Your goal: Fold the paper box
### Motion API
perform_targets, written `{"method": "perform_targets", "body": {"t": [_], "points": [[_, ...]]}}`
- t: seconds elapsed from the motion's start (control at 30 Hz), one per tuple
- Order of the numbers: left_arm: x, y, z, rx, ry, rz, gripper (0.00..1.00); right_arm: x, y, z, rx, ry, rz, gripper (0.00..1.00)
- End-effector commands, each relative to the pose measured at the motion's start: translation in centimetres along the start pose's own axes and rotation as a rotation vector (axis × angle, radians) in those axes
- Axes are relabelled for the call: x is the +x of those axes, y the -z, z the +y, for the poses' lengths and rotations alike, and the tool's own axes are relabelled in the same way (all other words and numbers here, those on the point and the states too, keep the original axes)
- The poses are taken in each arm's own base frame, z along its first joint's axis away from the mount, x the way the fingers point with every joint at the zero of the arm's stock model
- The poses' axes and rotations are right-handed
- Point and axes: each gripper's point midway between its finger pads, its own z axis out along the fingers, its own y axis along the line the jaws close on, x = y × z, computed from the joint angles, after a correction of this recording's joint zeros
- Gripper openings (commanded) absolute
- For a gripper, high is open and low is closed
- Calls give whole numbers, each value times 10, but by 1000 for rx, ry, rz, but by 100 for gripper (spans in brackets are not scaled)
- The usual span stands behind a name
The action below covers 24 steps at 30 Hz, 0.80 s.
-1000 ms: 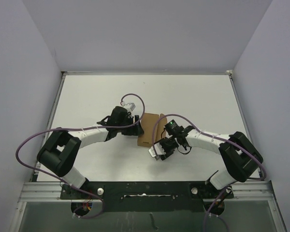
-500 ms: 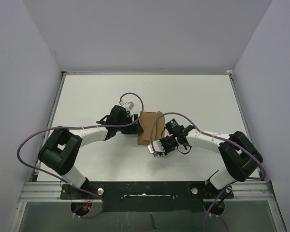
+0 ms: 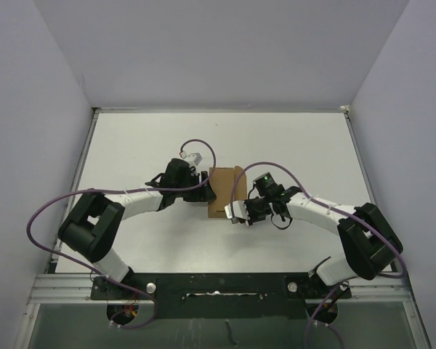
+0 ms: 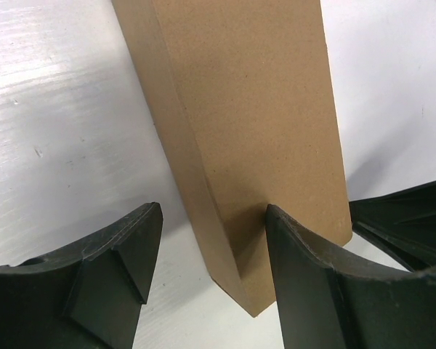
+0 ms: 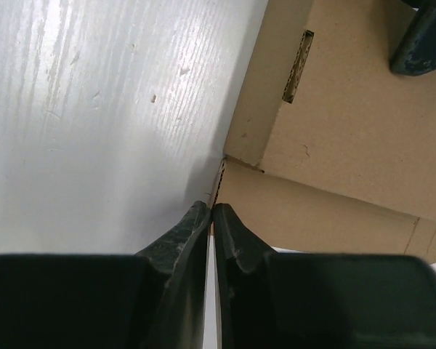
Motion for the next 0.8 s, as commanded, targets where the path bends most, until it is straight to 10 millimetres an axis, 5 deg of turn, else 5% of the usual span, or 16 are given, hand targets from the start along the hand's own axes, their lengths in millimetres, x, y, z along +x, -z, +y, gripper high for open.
{"method": "perform_targets", "body": {"t": [0.0,0.4,0.77], "points": [[13,-7,12,-34,6,55,57,-4,5,-18,76,-3,0,7],[13,-6,12,-28,9,60,57,2,0,-12,39,-42,1,16],[11,-5,8,-12,10,61,56,-9,1,-18,34,-146,-46,3]]}}
